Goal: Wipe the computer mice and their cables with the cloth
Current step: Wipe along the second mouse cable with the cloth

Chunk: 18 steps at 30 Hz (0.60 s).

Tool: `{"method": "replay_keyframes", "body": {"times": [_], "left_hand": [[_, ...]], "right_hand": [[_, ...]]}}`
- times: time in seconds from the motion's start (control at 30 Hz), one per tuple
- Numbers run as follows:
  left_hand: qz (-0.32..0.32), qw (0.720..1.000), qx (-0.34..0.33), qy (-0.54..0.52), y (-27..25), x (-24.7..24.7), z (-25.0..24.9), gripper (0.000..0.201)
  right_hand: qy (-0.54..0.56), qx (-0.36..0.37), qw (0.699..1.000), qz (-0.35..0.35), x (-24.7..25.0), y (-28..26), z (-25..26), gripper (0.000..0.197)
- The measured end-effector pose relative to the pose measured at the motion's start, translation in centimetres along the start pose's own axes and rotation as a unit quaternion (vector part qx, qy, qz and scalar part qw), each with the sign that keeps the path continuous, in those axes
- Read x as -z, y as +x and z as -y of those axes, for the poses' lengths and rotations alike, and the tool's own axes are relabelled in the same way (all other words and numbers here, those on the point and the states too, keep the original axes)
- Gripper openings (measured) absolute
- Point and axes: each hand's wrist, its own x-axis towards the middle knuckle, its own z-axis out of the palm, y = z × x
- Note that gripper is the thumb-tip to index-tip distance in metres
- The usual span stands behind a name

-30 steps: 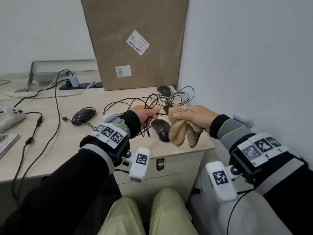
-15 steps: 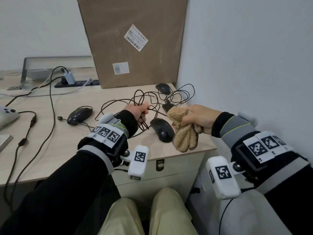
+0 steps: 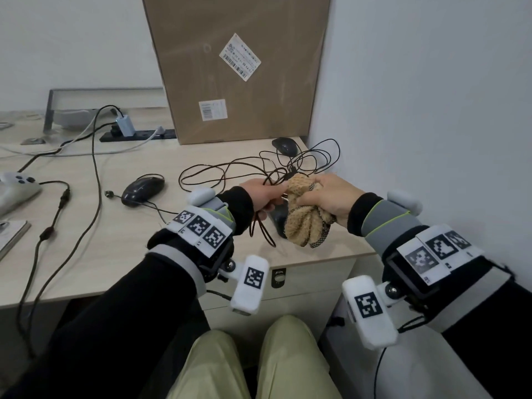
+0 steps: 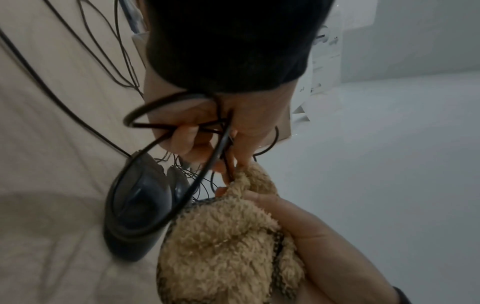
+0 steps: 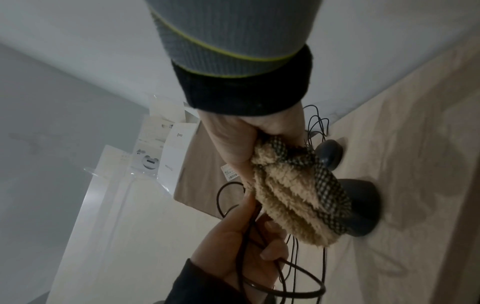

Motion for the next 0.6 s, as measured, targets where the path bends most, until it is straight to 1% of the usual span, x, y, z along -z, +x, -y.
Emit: {"method": "replay_keyframes", "body": {"times": [0.1, 0.13, 0.2, 0.23, 0.3, 0.37, 0.47, 0.53, 0.6], "left_hand": [[0.021, 0.999, 0.004, -0.029, -0.3, 0.17, -0.01, 0.012], [0.024, 0.999, 0.002, -0.031, -0.44, 0.19, 0.02, 0.01], [0.002, 1.0, -0.008, -0.002, -0.51, 0.03, 0.2, 0.014], [-0.013, 1.0, -0.019, 0.01, -0.42, -0.06, 0.3, 0.017], [-0.032, 0.999, -0.033, 0.002, -0.16, -0.07, 0.49, 0.022], [-0.023, 0.999, -0.028, -0.028, -0.2, 0.15, 0.61, 0.025], [0.004, 0.995, 0.002, -0.097, -0.63, 0.51, 0.73, 0.025], [0.0, 0.986, 0.022, -0.166, -0.52, 0.6, 0.86, 0.026], [-0.002, 0.973, 0.037, -0.228, -0.28, 0.55, 0.89, 0.029]], "right_hand": [[0.016, 0.004, 1.0, -0.014, -0.21, 0.06, -0.39, 0.027], [0.013, 0.005, 1.0, -0.019, -0.24, -0.04, -0.46, 0.032], [-0.02, 0.014, 0.999, -0.03, -0.3, 0.02, -0.67, 0.046], [-0.051, 0.015, 0.998, -0.041, -0.27, 0.06, -0.64, 0.046], [-0.091, 0.014, 0.994, -0.054, -0.13, 0.03, -0.48, 0.032], [-0.097, 0.014, 0.994, -0.051, 0.15, 0.21, -0.57, 0.027], [-0.088, 0.012, 0.996, -0.014, 0.3, 0.09, -0.37, 0.02], [-0.056, 0.009, 0.998, 0.018, 0.27, 0.0, -0.02, 0.015], [0.008, 0.014, 0.998, 0.067, 0.23, -0.17, 0.23, 0.024]]}}
